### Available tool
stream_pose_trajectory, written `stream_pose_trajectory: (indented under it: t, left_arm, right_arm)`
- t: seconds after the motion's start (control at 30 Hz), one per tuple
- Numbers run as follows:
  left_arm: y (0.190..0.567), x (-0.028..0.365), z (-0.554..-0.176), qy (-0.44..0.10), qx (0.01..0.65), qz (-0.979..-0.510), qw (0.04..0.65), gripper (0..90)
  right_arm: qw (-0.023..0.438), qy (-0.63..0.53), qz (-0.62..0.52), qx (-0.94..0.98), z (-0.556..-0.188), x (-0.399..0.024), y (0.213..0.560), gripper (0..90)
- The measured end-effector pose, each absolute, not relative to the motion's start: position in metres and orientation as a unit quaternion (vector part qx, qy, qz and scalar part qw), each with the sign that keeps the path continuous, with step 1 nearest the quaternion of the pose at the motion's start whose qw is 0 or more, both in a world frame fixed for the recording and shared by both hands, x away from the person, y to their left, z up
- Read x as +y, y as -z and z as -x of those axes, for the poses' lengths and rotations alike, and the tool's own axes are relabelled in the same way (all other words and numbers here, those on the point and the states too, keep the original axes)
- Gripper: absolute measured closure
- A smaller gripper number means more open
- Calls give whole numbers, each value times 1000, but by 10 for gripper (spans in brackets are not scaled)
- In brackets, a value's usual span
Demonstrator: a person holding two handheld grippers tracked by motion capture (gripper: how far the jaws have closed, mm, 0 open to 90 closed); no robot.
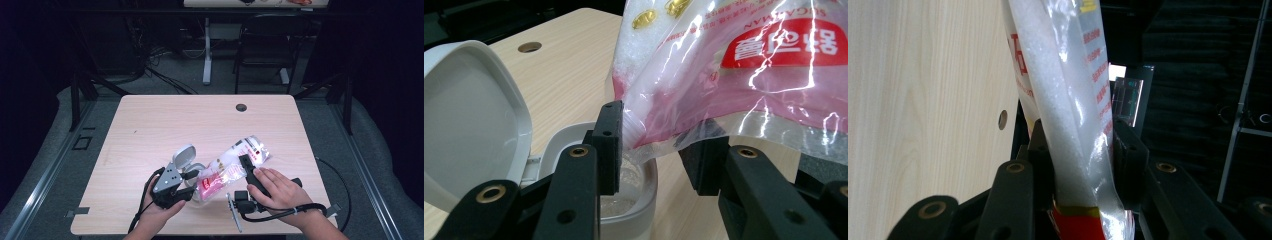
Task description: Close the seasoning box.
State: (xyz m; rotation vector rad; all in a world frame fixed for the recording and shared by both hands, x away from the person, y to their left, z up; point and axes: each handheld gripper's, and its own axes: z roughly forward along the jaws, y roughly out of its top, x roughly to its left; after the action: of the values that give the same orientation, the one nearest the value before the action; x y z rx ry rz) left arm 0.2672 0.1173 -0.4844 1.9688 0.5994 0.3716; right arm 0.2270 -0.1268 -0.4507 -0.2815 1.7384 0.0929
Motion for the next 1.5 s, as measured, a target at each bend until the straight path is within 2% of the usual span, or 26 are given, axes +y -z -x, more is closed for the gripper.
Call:
stream_pose_trajectory:
  t: [0.33,0.53,1.33,1.5]
  left_arm:
    - [489,115,-270,-151,249,-818,496,647]
    - [490,114,-270,-158,247,-819,494,588]
    - [490,112,-269,-191,232,-821,486,511]
    - [489,113,-270,-192,231,-820,487,529]
  right_arm:
    - [631,-34,129,764,-228,-127,450,683]
    - [626,-35,127,769,-228,-126,451,692]
    - [629,-38,127,766,-226,-126,455,715]
    - [630,-38,127,766,-226,-125,454,718]
